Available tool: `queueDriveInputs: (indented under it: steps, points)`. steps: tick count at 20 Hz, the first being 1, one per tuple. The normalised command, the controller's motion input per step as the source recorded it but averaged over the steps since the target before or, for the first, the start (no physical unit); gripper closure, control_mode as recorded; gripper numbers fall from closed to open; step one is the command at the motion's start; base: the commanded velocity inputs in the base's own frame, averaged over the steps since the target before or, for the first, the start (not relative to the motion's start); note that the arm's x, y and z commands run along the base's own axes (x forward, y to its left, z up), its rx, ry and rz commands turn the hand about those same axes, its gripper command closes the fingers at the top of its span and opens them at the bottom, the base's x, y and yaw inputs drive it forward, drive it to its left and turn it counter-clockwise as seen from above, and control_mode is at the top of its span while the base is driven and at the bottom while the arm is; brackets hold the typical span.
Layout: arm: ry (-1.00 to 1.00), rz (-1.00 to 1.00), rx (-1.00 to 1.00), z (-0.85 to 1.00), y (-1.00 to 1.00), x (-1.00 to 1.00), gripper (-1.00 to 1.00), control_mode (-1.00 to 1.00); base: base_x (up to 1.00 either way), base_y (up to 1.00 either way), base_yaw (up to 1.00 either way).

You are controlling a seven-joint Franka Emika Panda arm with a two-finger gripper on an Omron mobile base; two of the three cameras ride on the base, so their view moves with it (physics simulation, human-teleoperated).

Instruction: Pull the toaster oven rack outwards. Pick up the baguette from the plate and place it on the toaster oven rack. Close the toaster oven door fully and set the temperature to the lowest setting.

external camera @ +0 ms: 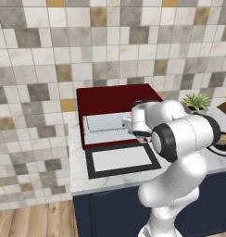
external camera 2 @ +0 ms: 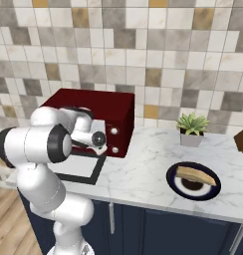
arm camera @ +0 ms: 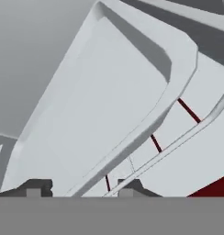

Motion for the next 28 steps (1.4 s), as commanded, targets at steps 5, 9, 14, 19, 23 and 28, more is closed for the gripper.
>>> queueDriveInputs:
  steps: [5,9,14,19,23,28]
  points:
    - [0.95,0.01,0.00,-0.42,0.00,-0.71,1.00,-1.00,0.00,0.00,0.00]
    - [0.95,0.00,0.00,-0.41,0.01,-0.93,1.00,-1.00,0.00,0.00,0.00]
    - [0.99,0.00,0.00,-0.37,0.00,-1.00,1.00,-1.00,0.00,0.00,0.00]
    - [0.91,0.00,0.04,-0.32,-0.01,-1.00,1.00,-1.00,0.00,0.00,0.00]
    - [0.57,0.00,0.11,0.45,-0.14,-1.00,1.00,-1.00,0.00,0.00,0.00]
    - [0.36,0.00,0.13,1.00,-0.61,-1.00,1.00,-1.00,0.00,0.00,0.00]
